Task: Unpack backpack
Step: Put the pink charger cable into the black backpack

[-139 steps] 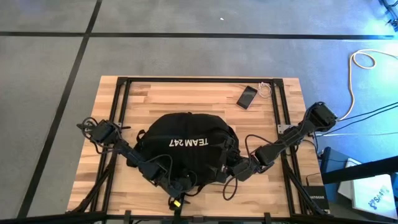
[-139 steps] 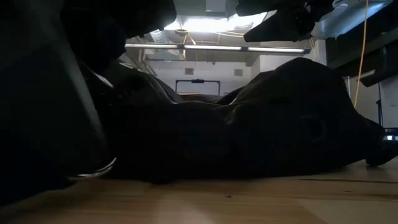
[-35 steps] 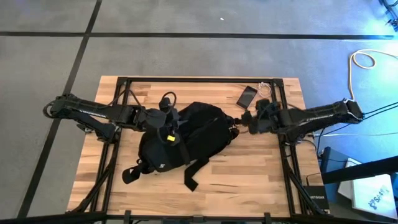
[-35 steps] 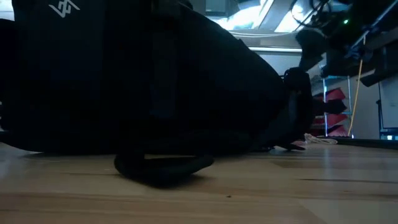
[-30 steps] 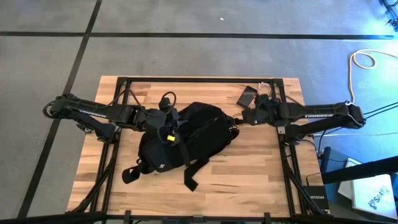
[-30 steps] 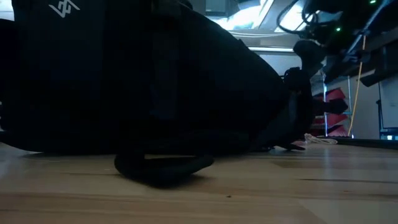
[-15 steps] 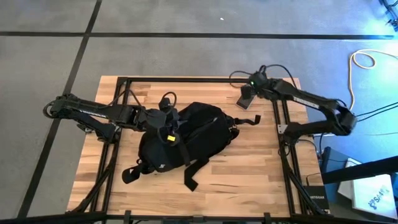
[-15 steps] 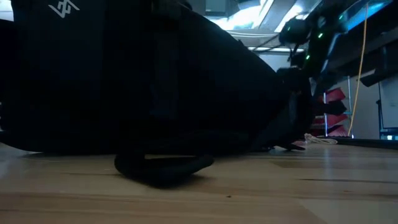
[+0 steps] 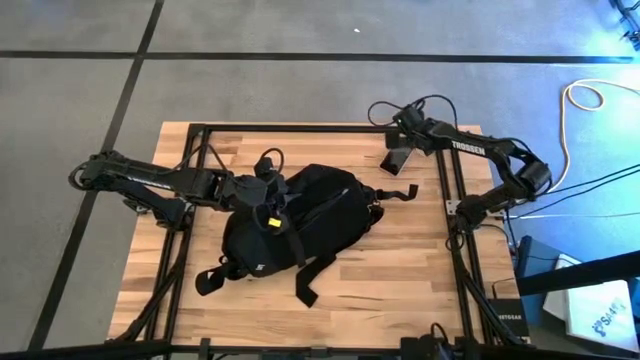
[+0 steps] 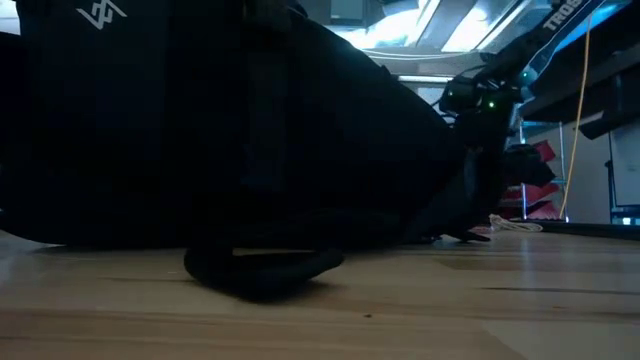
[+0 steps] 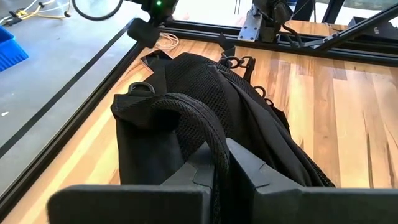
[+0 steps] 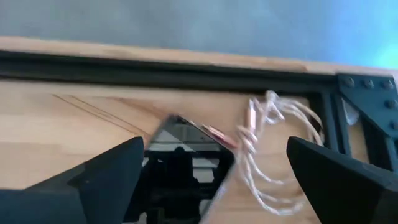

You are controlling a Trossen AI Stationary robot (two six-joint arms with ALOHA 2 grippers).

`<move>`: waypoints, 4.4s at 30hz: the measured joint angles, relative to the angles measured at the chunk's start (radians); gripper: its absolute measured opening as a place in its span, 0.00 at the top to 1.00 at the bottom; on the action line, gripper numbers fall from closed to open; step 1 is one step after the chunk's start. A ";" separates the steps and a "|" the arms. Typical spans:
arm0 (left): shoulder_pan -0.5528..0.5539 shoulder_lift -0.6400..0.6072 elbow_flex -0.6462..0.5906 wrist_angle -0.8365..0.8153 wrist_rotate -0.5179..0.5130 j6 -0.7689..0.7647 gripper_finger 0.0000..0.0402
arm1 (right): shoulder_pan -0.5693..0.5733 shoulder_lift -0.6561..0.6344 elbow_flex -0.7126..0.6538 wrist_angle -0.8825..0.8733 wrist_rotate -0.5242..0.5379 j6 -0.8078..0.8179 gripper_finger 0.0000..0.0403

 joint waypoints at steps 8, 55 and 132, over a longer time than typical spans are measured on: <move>0.000 0.000 0.000 0.001 0.000 0.000 0.99 | -0.065 0.000 -0.086 0.020 0.009 0.051 0.06; -0.001 0.000 0.000 0.001 0.000 0.000 0.99 | -0.090 0.206 -0.142 0.364 0.089 0.259 0.82; -0.001 0.000 0.000 0.000 0.000 0.000 0.99 | 1.324 0.567 0.447 1.823 0.698 -0.588 0.97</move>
